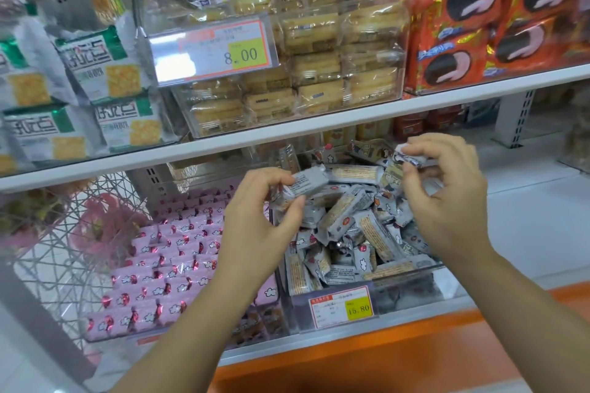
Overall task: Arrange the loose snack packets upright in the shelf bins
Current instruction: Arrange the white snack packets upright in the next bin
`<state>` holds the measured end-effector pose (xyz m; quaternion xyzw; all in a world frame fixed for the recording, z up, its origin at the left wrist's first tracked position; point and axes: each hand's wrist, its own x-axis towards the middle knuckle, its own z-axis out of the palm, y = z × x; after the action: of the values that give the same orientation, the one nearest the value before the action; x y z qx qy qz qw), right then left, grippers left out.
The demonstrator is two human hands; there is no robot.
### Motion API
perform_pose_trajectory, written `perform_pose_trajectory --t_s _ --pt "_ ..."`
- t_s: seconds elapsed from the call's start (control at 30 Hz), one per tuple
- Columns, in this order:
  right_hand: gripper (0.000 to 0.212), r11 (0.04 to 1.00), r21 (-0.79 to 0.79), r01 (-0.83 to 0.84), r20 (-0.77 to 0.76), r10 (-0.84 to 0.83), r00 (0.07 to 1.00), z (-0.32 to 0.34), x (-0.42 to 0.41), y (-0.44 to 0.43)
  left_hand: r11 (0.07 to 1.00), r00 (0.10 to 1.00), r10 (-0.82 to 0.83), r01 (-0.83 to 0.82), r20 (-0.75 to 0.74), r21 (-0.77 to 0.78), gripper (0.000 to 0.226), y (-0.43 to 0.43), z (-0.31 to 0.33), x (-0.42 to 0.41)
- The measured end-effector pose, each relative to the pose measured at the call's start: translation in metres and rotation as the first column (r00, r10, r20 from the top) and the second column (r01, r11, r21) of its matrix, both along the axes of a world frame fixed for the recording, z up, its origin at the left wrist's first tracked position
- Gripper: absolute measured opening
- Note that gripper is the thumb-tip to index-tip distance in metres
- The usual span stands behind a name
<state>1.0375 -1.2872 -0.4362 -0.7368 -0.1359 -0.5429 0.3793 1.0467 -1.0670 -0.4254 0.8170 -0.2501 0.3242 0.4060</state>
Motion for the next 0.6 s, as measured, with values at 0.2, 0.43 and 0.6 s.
perform_pose_trajectory --t_s 0.2,0.43,0.6 --pt "0.023 0.996 0.067 -0.055 0.033 0.053 0.998 -0.006 0.016 0.010 0.993 0.998 0.048 -0.051 0.033 0.110 0.035 -0.015 -0.013 0.016" --pt "0.021 0.992 0.120 -0.031 -0.209 0.056 0.976 -0.009 0.039 0.012 0.983 0.992 0.106 -0.115 0.068 0.143 0.042 -0.021 -0.013 0.028" --pt "0.024 0.994 -0.081 0.076 -0.440 -0.104 0.892 -0.012 0.046 0.007 0.981 0.984 0.156 -0.164 0.090 0.102 0.038 -0.015 -0.017 0.034"
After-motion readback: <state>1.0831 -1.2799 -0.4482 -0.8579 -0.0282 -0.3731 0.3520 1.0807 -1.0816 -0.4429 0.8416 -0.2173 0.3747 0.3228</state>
